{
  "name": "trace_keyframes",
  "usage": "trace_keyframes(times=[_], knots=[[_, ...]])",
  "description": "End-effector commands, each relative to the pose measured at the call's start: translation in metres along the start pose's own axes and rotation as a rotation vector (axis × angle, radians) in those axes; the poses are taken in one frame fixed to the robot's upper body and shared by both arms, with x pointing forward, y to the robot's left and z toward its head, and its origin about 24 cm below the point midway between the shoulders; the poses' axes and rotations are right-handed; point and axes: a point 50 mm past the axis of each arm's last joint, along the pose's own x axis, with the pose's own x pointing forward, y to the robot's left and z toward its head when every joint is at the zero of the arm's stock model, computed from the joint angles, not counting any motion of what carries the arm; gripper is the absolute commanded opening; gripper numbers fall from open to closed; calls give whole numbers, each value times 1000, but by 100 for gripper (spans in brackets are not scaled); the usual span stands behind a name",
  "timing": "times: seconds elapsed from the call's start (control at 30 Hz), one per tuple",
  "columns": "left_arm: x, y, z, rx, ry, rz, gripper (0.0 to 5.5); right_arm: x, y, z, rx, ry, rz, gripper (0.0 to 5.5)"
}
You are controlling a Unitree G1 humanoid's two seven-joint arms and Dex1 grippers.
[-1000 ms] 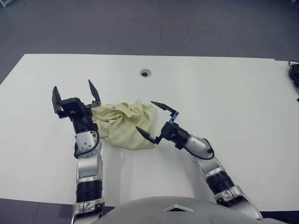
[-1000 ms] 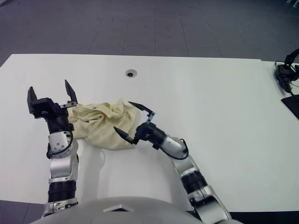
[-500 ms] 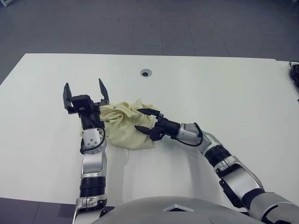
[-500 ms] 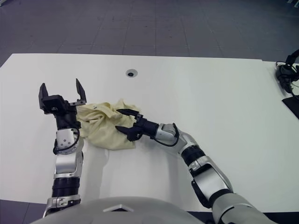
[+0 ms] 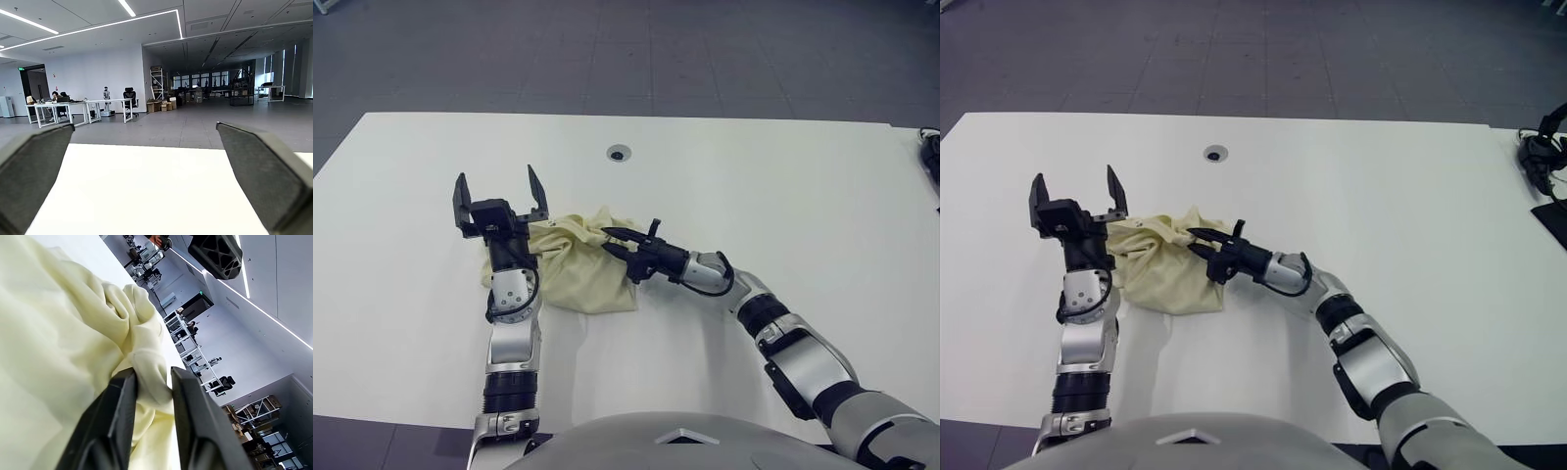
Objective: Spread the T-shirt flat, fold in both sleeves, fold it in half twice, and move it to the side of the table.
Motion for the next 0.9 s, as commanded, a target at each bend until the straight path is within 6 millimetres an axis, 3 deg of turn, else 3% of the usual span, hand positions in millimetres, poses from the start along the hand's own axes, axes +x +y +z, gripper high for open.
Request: trace_keyframes(times=[0.03, 0.2, 0.33, 0.43, 0.6, 0.7, 0.8, 0.9], knots=[[-3, -2, -2, 13, 11, -13, 540, 5, -4, -1, 0, 9, 17, 36], [-3, -2, -2, 15, 9, -13, 540, 3, -12, 0, -32, -4, -13, 2], [4, 10, 6, 10, -30, 40, 540, 2, -48, 3, -100, -29, -138, 2], [11, 28, 25, 13, -107, 90, 540, 5, -83, 10, -175, -64, -202, 2], [28, 67, 78, 92, -308, 127, 540, 9, -144, 41, -369, -176, -272, 2], [38, 84, 98, 156, -376, 149, 540, 8, -170, 58, -468, -211, -307, 2], [43, 86, 104, 178, -383, 114, 540, 3, -185, 74, -517, -256, -347, 2], [40, 69, 102, 212, -391, -49, 540, -1, -165, 83, -507, -330, -275, 2]])
